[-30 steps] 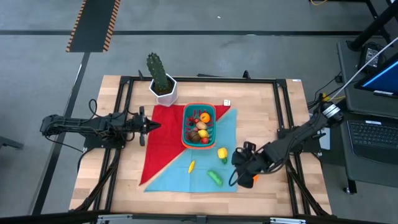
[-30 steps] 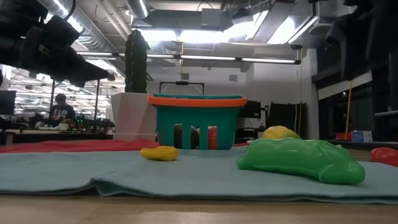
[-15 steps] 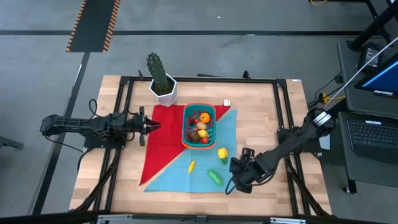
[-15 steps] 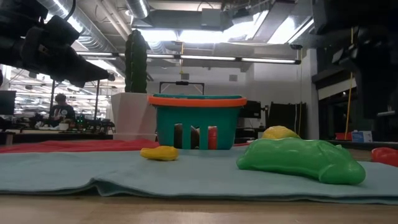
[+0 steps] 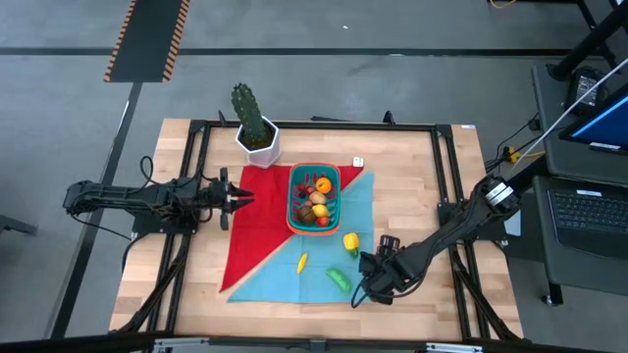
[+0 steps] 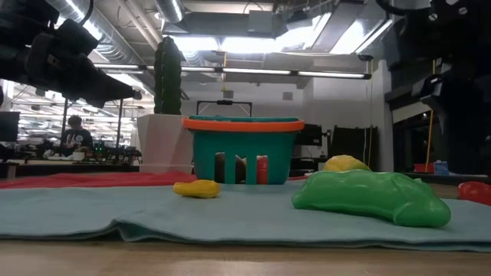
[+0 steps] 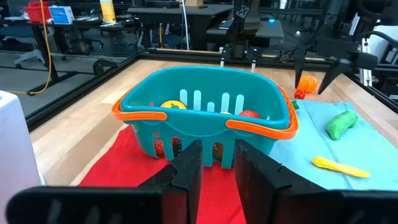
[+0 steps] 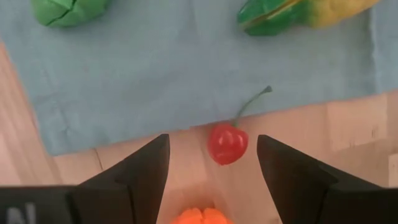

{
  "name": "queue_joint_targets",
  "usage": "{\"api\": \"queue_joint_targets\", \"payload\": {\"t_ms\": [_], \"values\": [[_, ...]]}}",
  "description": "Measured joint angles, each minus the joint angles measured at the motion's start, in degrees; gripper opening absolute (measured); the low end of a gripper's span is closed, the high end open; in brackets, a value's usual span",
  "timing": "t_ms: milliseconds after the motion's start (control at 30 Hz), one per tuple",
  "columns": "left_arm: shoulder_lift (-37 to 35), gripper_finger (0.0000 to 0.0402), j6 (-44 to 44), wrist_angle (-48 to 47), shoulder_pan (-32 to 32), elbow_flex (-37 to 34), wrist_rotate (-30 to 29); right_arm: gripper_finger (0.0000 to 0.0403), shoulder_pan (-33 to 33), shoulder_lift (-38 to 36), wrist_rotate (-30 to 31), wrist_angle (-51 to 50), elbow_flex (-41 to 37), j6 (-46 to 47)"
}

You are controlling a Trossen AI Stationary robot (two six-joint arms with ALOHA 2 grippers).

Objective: Pick and placing Produce into tupperware
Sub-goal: Put the cherry into the basket

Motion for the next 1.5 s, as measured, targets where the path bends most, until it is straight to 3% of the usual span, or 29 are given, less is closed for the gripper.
{"api": "queue_joint_targets", "payload": {"t_ms": [367,800,1300,1500], "values": [[0.0,0.0074,-0.7,0.0,0.0,-0.02,0.02,0.0244,-0.03,0.17,-0.27,5.39,-5.58,4.08],[0.0,0.0044,-1.36,0.0,-0.01,0.0,0.02,0.0241,-0.73,0.17,0.04,6.71,-5.79,2.23],[0.0,0.0012,-1.36,0.0,0.0,-0.02,0.02,0.0113,-0.79,0.13,-0.47,6.94,-5.79,1.22],[0.0,0.0001,-1.36,0.0,-0.01,0.0,0.02,0.0103,-0.79,0.08,-0.44,6.75,-5.77,1.26]]}}
